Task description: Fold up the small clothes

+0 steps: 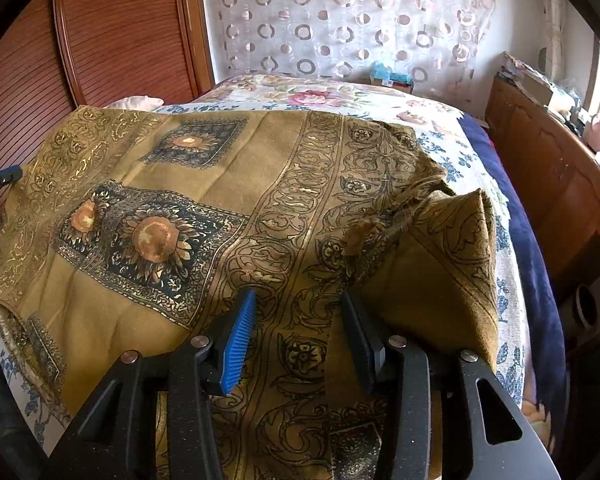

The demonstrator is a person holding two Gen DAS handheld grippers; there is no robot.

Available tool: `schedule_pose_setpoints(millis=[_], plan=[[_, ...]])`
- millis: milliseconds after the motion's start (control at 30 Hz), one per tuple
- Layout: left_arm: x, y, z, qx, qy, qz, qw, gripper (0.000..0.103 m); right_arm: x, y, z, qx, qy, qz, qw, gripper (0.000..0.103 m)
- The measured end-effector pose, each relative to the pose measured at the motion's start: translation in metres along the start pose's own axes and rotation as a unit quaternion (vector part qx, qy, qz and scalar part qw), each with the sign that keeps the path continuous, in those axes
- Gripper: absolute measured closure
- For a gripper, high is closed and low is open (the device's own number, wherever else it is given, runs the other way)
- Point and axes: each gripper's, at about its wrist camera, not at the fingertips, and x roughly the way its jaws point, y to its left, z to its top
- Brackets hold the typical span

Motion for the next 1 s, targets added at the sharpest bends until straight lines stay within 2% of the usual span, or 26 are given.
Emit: schedule_pose_setpoints(millis=[133,433,533,633,700,733,867,1000], plan=[[0.012,0.008,-0.015,-0.007,0.032,0.011,0.9994,0.03,0.0,0.001,0.0,-0.002,0.001,-0.001,1.0,0.056],[0.016,0.014,-0.025,-0.035,0.057,-0.018,0.9976,0.032,-0.001,0.001,0.0,-0.002,0.001,-0.001,1.0,0.055],[0.015,0.013,-0.026,-0.033,0.057,-0.03,0.9974,0.046,-0.001,0.002,0.0,-0.003,0.002,-0.001,1.0,0.054],[0.013,0.01,-0.026,-0.03,0.058,-0.044,0.9969,0.065,-0.001,0.002,0.0,-0.002,0.002,-0.001,1.0,0.054],[0.01,0.008,-0.025,-0.026,0.053,-0.052,0.9969,0.092,-0.001,0.002,0.0,-0.002,0.002,-0.001,1.0,0.053],[0.007,0.007,-0.024,-0.026,0.05,-0.06,0.9966,0.096,-0.001,0.002,0.0,-0.001,0.002,-0.001,1.0,0.053],[-0.01,-0.004,-0.017,-0.024,0.019,-0.067,0.9973,0.098,-0.008,-0.003,-0.003,0.011,-0.007,0.014,1.0,0.053],[-0.036,-0.026,0.002,-0.006,-0.024,-0.085,0.9961,0.099,-0.04,-0.017,-0.013,0.039,-0.046,0.014,0.998,0.053]])
